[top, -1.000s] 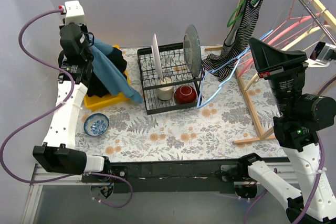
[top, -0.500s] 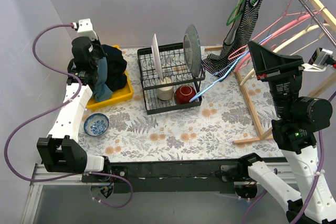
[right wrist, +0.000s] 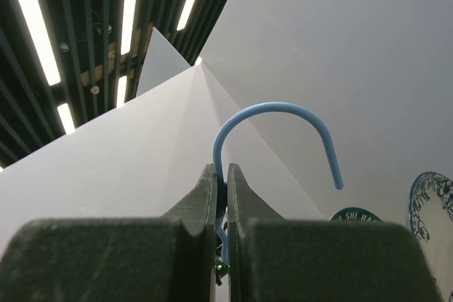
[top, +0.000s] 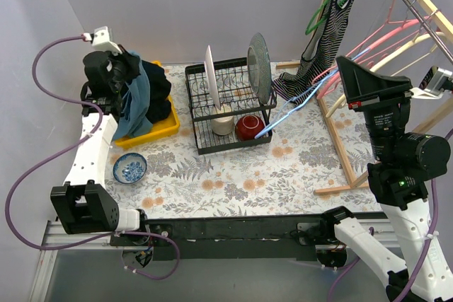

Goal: Remove the tank top from the hanger
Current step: Place the tank top in the bin.

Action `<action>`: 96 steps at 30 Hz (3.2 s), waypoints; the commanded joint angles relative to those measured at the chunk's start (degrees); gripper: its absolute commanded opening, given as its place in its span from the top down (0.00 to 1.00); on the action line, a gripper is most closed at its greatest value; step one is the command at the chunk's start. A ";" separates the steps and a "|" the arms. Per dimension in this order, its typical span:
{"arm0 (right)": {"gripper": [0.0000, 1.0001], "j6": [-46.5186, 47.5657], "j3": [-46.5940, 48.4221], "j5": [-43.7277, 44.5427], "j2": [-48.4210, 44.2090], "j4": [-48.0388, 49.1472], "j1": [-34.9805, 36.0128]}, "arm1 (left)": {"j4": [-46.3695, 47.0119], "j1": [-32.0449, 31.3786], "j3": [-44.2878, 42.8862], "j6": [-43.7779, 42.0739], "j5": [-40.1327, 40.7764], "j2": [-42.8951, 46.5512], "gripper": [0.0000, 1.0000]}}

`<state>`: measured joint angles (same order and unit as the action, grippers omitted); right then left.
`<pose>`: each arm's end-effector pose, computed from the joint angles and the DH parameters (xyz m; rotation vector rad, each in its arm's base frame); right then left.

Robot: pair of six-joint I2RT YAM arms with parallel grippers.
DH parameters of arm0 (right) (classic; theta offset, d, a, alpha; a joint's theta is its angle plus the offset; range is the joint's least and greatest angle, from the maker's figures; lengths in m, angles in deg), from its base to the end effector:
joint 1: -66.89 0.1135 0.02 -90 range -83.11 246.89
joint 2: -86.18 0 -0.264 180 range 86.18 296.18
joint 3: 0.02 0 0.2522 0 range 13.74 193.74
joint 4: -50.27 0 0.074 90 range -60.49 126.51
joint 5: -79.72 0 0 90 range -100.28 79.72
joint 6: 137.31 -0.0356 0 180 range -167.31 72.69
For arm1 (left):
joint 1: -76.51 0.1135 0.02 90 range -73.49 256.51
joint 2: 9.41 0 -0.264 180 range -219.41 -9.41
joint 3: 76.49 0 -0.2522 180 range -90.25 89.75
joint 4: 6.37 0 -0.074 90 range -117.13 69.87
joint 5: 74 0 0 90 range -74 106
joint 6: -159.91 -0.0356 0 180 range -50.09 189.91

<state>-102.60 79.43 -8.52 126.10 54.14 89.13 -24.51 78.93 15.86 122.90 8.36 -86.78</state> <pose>0.0853 0.0337 0.5187 0.2786 0.8293 1.2606 0.3186 0.0087 0.4012 -0.7295 1.6101 -0.7634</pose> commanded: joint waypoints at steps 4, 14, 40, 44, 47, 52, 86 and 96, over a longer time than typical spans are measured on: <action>0.99 -0.43 0.14 -0.18 0.24 1.97 -0.09 | 17.61 14.89 9.27 16.15 -21.73 0.37 1.00; 0.99 -0.26 -2.14 -0.79 1.30 3.64 -0.09 | 19.96 16.66 12.80 21.46 -17.28 -5.68 0.98; 0.99 -0.52 -5.40 -3.34 0.16 7.25 -0.09 | -4.06 9.36 5.16 3.52 -5.80 -8.50 0.28; 0.99 -0.35 -5.14 -3.17 0.16 6.98 -0.09 | -2.57 8.57 4.63 2.73 -11.95 -12.10 0.31; 0.99 -0.08 -4.61 -3.08 0.07 6.54 -0.09 | -2.73 7.34 3.23 1.24 -14.94 -14.83 0.31; 0.99 0.44 -4.17 -2.99 -0.20 5.75 -0.18 | -11.86 4.53 -2.83 -1.83 -4.11 -15.36 0.27; 0.99 1.32 -1.71 -2.99 1.74 4.70 -0.09 | -22.07 0.40 -16.02 -1.05 15.72 -14.12 0.15; 0.99 1.23 -2.06 -2.99 1.74 4.70 -0.09 | -14.17 0.57 -11.11 8.79 8.26 -22.64 0.86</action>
<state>-101.92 75.26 -11.95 128.15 56.69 89.08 -43.33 79.65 2.18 126.79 18.92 -105.73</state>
